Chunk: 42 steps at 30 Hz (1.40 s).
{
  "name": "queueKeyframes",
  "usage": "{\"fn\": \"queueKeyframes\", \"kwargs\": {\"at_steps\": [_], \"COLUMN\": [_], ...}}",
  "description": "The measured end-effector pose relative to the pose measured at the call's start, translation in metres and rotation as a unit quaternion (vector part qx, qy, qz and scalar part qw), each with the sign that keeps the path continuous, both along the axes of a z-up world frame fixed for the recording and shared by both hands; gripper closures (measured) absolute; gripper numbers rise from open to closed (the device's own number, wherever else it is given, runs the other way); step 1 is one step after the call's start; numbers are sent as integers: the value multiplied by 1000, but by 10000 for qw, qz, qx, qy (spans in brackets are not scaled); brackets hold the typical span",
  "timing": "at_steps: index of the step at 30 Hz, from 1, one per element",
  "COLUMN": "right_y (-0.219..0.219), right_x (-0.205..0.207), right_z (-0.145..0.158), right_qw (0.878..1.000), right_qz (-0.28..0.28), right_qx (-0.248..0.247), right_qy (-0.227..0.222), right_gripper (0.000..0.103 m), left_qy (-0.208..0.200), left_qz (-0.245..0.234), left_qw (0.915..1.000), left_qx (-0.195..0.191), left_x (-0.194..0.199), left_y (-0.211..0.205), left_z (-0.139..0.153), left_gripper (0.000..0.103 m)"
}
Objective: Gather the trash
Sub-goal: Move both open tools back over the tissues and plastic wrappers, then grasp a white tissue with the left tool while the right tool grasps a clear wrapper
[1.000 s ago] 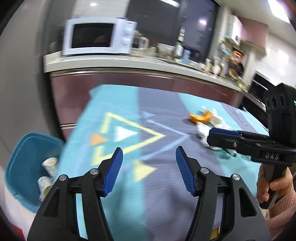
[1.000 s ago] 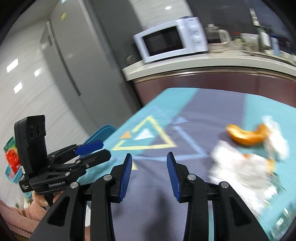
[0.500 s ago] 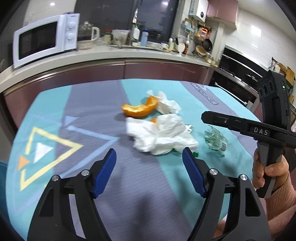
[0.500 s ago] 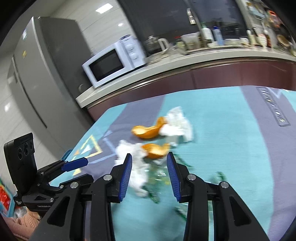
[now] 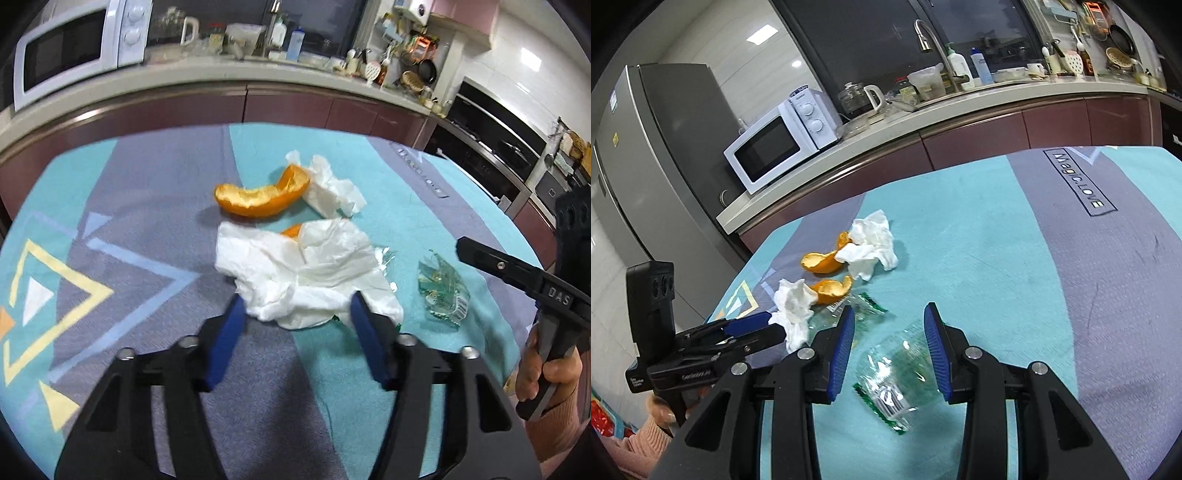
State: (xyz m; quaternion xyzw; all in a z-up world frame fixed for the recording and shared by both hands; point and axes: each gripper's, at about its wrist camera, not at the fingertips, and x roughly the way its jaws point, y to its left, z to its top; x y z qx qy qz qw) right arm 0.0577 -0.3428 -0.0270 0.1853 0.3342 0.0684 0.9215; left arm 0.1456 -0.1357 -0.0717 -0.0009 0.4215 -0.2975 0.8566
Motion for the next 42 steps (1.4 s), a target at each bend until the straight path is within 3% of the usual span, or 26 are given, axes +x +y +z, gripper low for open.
{"fn": "queueKeyframes", "kwargs": {"at_steps": [3,6,13,14,18,23,25,27,29,34,36,38,42], "right_y": [-4,-8,-17,-19,-22,-21,-20,-17,-14,-8,-7,-6,-6], "right_x": [-2,-3,-11,-12,-16,-15,-14,-12,-12,-12,-12,-12,-13], "right_z": [-2,-4,-9,-10,-14,-19,-21,-25,-25,-27,-26,-24,-23], "right_qw": [10000,9999,9997,9996,9994,9991,9989,9986,9989,9990,9990,9992,9992], "right_qz": [-38,-53,-168,-191,-202,-173,-148,-116,-80,-28,-5,31,88], "right_qx": [35,58,127,139,186,190,231,233,171,34,14,-22,-26], "right_qy": [20,63,151,165,232,327,378,452,426,453,443,403,384], "right_gripper": [66,66,65,64,58,44,43,43,42,61,64,90,98], "left_qy": [121,184,-92,-135,-216,-311,-257,-178,-179,-239,-307,-310,-352], "left_qz": [53,-6,-83,-71,-158,-275,-328,-307,-271,-283,-298,-306,-239], "left_qw": [9999,9997,9997,9998,9996,9989,9987,9987,9989,9991,9989,9989,9991], "left_qx": [12,-139,-209,-156,7,199,286,358,334,198,200,158,51], "left_x": [3,4,-7,-8,-12,-12,-10,-5,-4,-8,-13,-16,-23], "left_y": [0,0,3,2,-7,-18,-25,-28,-26,-18,-16,-13,2], "left_z": [-7,-8,3,3,3,1,-2,-5,-6,-1,1,3,8], "left_gripper": [85,100,100,96,56,58,68,87,94,97,97,98,98]}}
